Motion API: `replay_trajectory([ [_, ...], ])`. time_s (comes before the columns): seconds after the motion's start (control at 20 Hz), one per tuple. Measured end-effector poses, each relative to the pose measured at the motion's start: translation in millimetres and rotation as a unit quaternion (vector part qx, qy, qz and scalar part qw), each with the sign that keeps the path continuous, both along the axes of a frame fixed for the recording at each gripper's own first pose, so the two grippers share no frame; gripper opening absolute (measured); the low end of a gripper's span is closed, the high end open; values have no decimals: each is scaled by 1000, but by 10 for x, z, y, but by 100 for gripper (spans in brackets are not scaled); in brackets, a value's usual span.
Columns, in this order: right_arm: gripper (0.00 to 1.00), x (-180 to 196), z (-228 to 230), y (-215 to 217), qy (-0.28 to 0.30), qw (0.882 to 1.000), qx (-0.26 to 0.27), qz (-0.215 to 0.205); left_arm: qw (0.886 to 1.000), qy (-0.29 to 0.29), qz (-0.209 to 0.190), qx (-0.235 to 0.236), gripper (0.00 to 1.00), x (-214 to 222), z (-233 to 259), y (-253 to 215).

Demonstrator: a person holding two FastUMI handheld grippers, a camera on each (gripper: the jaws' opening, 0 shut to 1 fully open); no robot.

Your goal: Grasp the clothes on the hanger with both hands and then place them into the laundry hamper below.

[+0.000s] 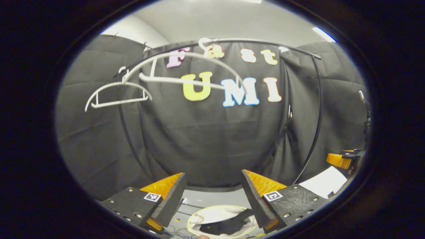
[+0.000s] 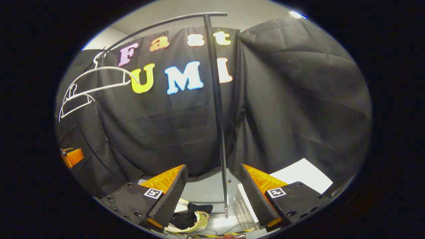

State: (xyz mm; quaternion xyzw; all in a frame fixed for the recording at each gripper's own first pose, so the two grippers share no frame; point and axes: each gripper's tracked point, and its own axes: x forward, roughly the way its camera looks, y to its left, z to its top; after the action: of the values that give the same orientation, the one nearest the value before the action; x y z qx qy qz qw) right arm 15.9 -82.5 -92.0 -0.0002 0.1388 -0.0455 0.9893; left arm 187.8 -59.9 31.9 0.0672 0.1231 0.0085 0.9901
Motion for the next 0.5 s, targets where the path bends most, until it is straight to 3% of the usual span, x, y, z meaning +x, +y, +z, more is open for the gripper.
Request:
replay_trajectory([
  [0.25,98,11,718,-281,-102,994,-27,15,997,-72,8,-28,95,-86,720,-528],
  [0.3,93,6,828,-320,-114,993,-28,21,995,-86,14,-42,95,-127,815,-599],
  [0.5,93,-53,1109,-562,-167,986,-8,21,984,-158,32,-73,95,-288,1342,-710],
])
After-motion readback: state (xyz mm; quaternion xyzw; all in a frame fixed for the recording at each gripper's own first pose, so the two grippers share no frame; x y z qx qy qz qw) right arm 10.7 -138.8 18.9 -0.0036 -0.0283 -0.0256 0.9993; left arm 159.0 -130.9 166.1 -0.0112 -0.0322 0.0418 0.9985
